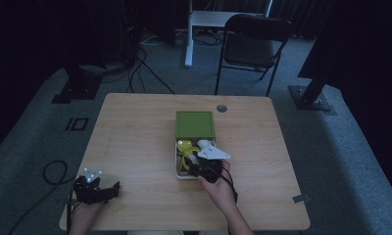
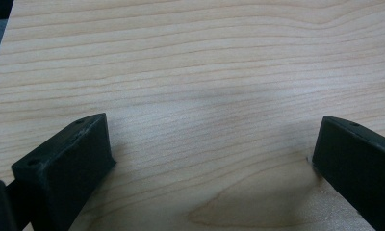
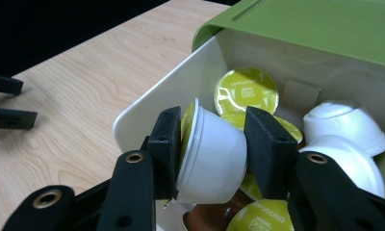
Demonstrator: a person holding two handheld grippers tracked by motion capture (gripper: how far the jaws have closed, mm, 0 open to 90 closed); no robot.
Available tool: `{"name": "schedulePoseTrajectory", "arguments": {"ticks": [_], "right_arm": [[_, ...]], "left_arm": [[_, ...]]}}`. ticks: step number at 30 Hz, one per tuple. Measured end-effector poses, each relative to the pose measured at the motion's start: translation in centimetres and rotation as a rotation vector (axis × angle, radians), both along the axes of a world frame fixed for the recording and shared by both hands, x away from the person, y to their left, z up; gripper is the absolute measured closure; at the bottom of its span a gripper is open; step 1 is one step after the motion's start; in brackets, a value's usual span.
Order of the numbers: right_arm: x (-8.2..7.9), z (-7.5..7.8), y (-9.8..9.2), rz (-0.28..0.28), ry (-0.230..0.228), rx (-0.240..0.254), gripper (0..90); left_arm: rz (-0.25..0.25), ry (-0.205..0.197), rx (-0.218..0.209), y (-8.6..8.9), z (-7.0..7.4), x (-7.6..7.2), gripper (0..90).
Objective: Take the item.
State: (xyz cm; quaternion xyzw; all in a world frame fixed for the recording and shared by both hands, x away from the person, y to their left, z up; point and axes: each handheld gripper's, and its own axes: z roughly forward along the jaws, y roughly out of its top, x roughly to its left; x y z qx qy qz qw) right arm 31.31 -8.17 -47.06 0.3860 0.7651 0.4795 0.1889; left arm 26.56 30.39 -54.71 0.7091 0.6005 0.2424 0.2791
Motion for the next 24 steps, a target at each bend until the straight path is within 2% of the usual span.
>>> {"name": "schedulePoseTrajectory", "arguments": {"ticks": [11,24], "right_arm": [[0.3,1.3,-0.9,-0.007,-0.021,0.016,58.5],[0.8,4.1,-2.9,-0.036,-0.074,0.035,58.7]], "left_arm": [[0.001,-0.001,-0.001,0.0,0.0,0.0,0.3],[0.0,0.0,-0.001,0.0,0.0,0.0,0.3]]}}
